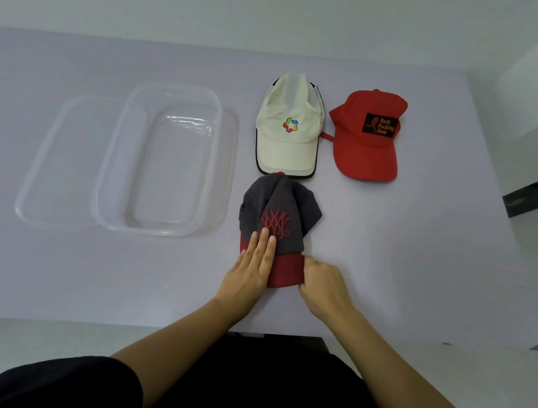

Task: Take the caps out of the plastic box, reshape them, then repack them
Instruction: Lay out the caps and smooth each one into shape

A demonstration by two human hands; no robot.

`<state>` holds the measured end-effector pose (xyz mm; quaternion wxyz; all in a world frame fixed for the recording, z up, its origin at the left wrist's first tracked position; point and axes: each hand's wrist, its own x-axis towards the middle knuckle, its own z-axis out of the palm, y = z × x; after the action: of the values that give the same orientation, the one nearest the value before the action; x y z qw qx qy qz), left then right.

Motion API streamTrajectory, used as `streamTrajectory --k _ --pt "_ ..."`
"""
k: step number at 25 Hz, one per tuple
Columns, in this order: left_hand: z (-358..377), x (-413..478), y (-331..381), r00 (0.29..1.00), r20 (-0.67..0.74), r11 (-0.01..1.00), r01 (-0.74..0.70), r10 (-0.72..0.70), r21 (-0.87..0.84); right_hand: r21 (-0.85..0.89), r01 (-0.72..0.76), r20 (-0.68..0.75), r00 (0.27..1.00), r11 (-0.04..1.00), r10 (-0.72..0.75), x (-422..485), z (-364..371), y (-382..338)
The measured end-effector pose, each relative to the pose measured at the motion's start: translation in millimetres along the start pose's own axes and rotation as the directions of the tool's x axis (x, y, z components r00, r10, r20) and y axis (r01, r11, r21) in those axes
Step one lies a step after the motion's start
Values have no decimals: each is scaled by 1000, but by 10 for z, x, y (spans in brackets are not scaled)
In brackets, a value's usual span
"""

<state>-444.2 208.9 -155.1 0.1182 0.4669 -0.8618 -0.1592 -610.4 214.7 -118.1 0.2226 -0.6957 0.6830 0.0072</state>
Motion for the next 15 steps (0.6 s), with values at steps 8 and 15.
streamTrajectory --k 8,15 --pt "-101 53 -87 999 -24 999 -25 26 46 25 -134 -147 980 991 136 -55 -34 -6" --pt "-318 111 -34 997 -65 997 25 -30 -70 29 179 -452 880 984 -146 -33 47 -8"
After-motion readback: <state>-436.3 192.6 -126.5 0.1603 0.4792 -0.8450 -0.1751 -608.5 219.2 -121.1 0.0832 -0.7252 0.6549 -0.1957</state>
